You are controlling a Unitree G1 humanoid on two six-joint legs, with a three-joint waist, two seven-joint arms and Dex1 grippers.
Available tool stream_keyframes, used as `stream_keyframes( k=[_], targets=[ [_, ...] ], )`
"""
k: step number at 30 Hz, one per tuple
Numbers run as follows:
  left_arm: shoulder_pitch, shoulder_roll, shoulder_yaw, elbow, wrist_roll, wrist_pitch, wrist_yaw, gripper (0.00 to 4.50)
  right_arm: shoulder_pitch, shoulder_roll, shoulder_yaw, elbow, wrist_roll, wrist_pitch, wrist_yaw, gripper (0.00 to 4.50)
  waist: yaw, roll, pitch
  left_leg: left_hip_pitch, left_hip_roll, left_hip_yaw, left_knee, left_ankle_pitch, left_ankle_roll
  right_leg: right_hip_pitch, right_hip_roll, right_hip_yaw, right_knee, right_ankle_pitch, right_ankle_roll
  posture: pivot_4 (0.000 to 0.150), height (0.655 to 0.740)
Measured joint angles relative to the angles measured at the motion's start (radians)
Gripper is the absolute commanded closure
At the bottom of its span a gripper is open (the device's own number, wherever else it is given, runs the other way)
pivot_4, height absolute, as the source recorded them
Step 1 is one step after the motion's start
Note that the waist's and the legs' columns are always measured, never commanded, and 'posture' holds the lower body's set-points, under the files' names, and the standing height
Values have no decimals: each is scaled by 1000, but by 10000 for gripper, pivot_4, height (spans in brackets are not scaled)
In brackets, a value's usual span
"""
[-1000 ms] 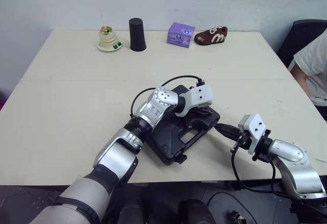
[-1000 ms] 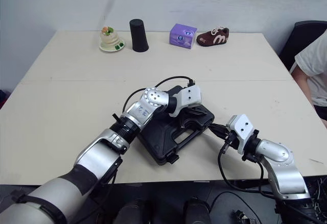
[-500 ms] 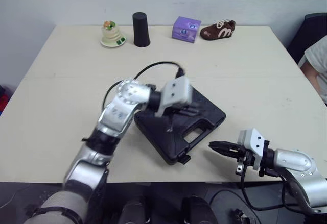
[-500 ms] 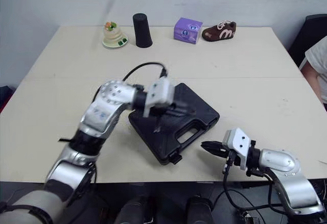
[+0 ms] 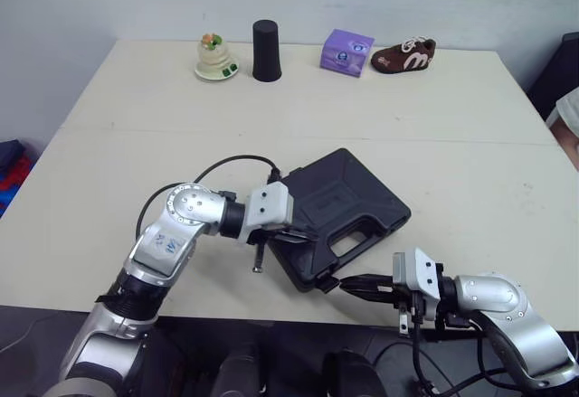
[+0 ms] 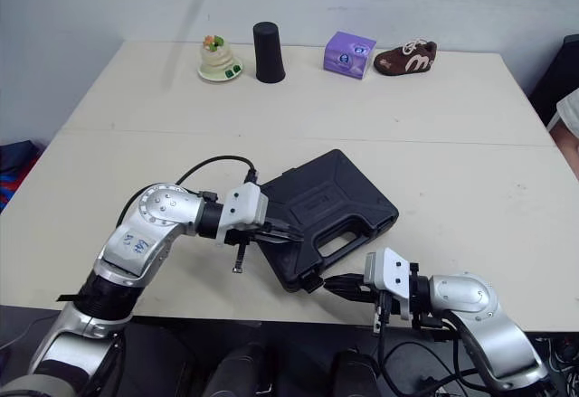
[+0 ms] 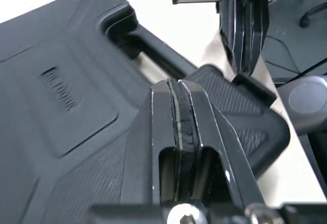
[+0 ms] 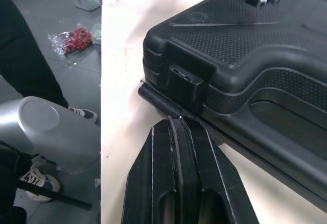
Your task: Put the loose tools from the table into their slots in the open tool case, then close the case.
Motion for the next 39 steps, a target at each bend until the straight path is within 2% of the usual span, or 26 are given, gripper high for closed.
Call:
stream_keyframes(
  k=[8,19,39],
  targets=[
    [38,64,-43,-40,23,-40,7,44277,30,-29,32,19,-38,0,13,45000,0,1,-1,6,0,1,-2,0,0,4,-1,-2,-1,0,0,1500,7340],
    [70,80,-57,-30,31,-81,54,44277,10,51,125,48,-82,-33,-20,45000,0,2,-4,11,0,3,-8,0,-1,5,-1,5,-2,0,0,1500,7340],
    [75,83,-65,-27,32,-97,75,44277,-107,106,143,68,-68,13,-34,45000,-3,2,-8,12,2,4,-10,0,-1,5,-2,7,-2,0,-1,1500,7340]
  ],
)
